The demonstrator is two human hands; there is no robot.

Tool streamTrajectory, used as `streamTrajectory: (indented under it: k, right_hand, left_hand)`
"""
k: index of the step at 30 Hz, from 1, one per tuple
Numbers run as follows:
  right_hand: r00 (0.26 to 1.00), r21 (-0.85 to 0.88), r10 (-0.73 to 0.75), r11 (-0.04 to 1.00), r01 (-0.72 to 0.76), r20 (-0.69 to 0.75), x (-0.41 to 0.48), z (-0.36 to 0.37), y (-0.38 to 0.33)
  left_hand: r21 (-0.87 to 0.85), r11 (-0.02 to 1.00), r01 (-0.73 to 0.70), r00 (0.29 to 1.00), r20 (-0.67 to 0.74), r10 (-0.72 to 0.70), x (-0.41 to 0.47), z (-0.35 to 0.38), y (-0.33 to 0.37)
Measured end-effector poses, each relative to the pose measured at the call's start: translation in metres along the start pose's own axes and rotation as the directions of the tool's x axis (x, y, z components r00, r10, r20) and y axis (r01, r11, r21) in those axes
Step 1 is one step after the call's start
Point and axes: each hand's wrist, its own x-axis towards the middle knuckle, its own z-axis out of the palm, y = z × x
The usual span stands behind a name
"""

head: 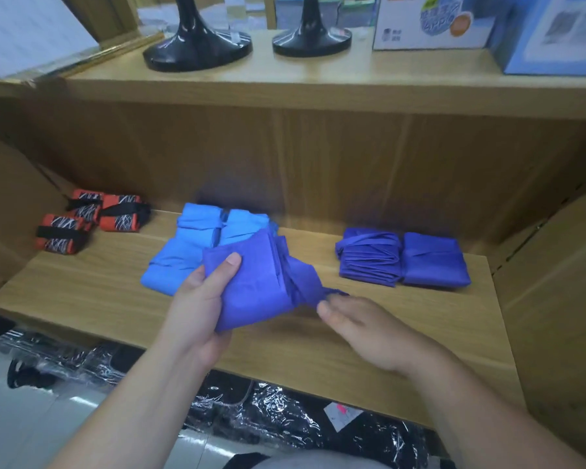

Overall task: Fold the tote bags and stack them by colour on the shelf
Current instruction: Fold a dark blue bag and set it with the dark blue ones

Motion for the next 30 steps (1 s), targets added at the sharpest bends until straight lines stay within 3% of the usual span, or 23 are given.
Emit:
streamTrajectory:
  k: [3, 6, 8, 10, 12, 14, 15, 17, 18, 19, 20, 22, 24, 26, 30]
  right_hand:
    - [0.999, 0.431, 0.044, 0.901, -0.045, 0.013, 0.007, -0.005, 0.005]
    - [0.997, 0.815, -0.057, 0.579, -0.007, 0.049, 0.011, -0.013, -0.003]
    - [0.992, 0.919, -0.118, 0.395, 0.0, 0.051, 0.012, -0.017, -0.005]
    - [0.99, 0.919, -0.112, 0.393, -0.035, 0.085, 0.014, -0.012, -0.003]
    - [0.99, 0.864, -0.035, 0.493, -0.1, 0.135, 0.018, 0.002, 0.001]
    - [0.984, 0.822, 0.047, 0.544, -0.171, 0.173, 0.02, 0.015, 0.007]
    - [0.981, 0.828, 0.072, 0.528, -0.189, 0.178, 0.02, 0.018, 0.009]
    - [0.979, 0.858, 0.105, 0.471, -0.204, 0.175, 0.021, 0.021, 0.011]
    - [0.978, 0.863, 0.113, 0.46, -0.207, 0.175, 0.022, 0.021, 0.011]
    - [0.977, 0.858, 0.123, 0.469, -0.211, 0.173, 0.023, 0.022, 0.01]
    - [0.977, 0.843, 0.13, 0.495, -0.211, 0.169, 0.024, 0.023, 0.009]
    - [0.977, 0.791, 0.151, 0.573, -0.213, 0.154, 0.025, 0.027, 0.006]
    - [0.977, 0.737, 0.149, 0.642, -0.211, 0.15, 0.027, 0.031, -0.002]
    - [0.982, 0.686, 0.117, 0.703, -0.186, 0.147, 0.027, 0.034, -0.009]
    - [0.995, 0.648, 0.055, 0.755, -0.097, 0.085, 0.025, 0.04, -0.01]
  left_hand:
    - [0.018, 0.998, 0.063, 0.996, 0.07, -0.064, -0.004, -0.011, -0.007]
    - [0.152, 0.986, 0.071, 0.988, 0.122, -0.09, 0.001, -0.028, -0.016]
    - [0.311, 0.948, 0.067, 0.989, 0.108, -0.105, 0.008, -0.04, -0.025]
    - [0.459, 0.886, 0.065, 0.993, 0.062, -0.105, 0.016, -0.049, -0.035]
    - [0.617, 0.785, 0.043, 0.998, 0.006, -0.059, 0.024, -0.057, -0.046]
    - [0.767, 0.641, -0.011, 1.0, -0.01, 0.029, 0.032, -0.06, -0.051]
    - [0.856, 0.512, -0.066, 0.993, 0.008, 0.114, 0.034, -0.058, -0.052]
    - [0.985, 0.092, -0.149, 0.933, 0.109, 0.343, 0.037, -0.056, -0.052]
    - [0.979, -0.057, -0.195, 0.885, 0.201, 0.42, 0.036, -0.054, -0.053]
    - [0.962, -0.094, -0.256, 0.853, 0.27, 0.447, 0.034, -0.047, -0.054]
    - [0.94, -0.067, -0.335, 0.827, 0.328, 0.457, 0.03, -0.041, -0.057]
    - [0.897, 0.087, -0.434, 0.836, 0.364, 0.411, 0.021, -0.031, -0.068]
    - [0.844, 0.315, -0.433, 0.886, 0.334, 0.323, 0.014, -0.024, -0.076]
    - [0.795, 0.467, -0.387, 0.921, 0.313, 0.23, 0.009, -0.018, -0.075]
    - [0.823, 0.469, -0.321, 0.946, 0.253, 0.204, 0.004, -0.016, -0.078]
